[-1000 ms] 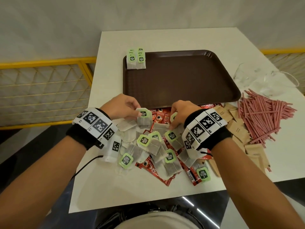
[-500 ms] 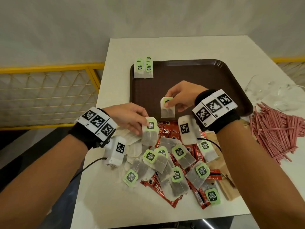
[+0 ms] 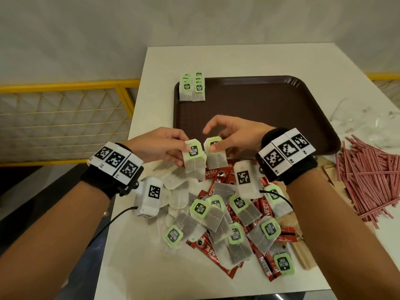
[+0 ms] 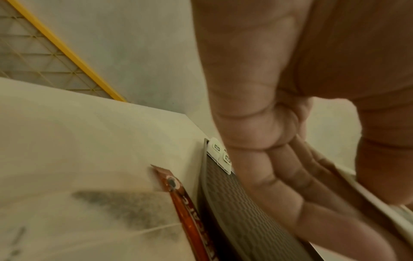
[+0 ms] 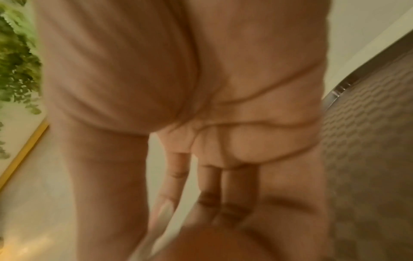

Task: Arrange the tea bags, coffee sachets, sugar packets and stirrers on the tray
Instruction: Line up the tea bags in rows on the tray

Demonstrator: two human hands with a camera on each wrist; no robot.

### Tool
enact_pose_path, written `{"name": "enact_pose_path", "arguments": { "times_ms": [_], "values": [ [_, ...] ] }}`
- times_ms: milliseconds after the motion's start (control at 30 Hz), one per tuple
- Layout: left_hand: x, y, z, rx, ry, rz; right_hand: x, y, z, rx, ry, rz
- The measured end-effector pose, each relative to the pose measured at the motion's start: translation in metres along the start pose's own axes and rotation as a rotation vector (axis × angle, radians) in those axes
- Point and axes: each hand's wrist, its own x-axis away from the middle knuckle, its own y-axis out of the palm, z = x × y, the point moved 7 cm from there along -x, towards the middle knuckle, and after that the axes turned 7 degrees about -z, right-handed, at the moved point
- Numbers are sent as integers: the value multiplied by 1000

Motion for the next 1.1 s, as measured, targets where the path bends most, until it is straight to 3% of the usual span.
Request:
{"name": "enact_pose_path", "arguments": {
  "times_ms": [133,333,700,867,1100],
  "values": [
    [3,1,-1,55,29,-4,0,16,3,-173,-82,-133],
    [6,5,-2,131,52,-32,1,19,5,-100,-103,-109],
    [8,-3,1,147,76,19,5,18,18,73,58,-105],
    [-5,-24,3,96,30,184,4,-10,15,178,123,52],
    [-33,-49,27,41,70,234,-15,-52,-6,167,97,245]
  ]
}}
